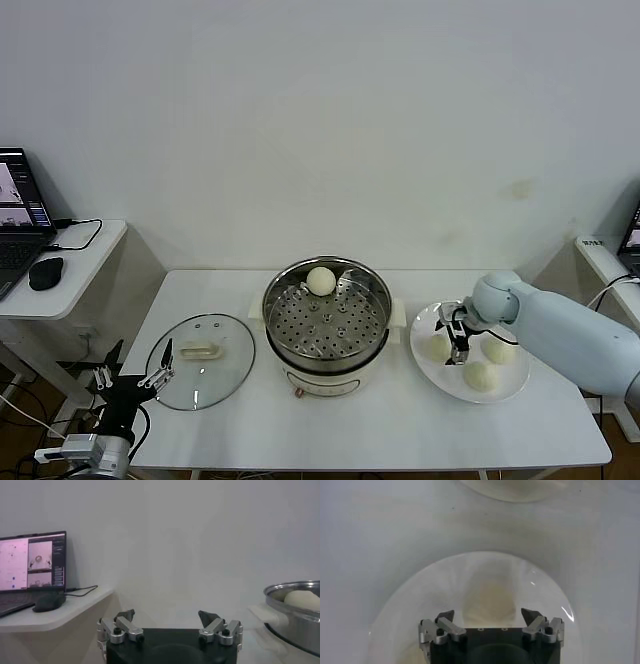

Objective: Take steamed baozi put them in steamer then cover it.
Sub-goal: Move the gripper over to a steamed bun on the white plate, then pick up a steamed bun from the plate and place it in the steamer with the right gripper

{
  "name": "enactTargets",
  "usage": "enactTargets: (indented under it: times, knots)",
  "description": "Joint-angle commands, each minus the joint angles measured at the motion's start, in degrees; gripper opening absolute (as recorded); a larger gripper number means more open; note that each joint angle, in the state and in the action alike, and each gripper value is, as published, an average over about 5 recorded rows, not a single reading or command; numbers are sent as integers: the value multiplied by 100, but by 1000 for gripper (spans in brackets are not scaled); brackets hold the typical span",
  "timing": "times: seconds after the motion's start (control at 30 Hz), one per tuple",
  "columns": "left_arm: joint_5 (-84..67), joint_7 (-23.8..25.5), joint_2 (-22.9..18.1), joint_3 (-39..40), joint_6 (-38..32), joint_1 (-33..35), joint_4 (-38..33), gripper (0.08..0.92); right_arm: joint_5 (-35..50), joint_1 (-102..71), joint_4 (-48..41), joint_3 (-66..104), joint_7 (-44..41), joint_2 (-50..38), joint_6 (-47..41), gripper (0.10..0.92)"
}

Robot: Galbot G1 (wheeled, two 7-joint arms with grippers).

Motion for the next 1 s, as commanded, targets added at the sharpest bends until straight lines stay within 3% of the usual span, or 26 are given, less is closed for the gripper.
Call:
enactTargets:
  times: [0.03,0.5,0.8,1.0]
  knots:
    - [5,3,-9,14,-13,2,15,823,-56,-59,-197,95,40,172,5,741]
    - [-14,0,5,-19,-10,14,-36,823,138,430,164,-99,-102,-146,-90,621]
    - [-48,-1,64,-12,9,-55,-71,823,1309,2629,1151,-1460,-268,-770,-432,622]
    - [-66,-2,105,35,16,-103,-107,823,2293,4392,1785,-2524,-191,-599,-835,628]
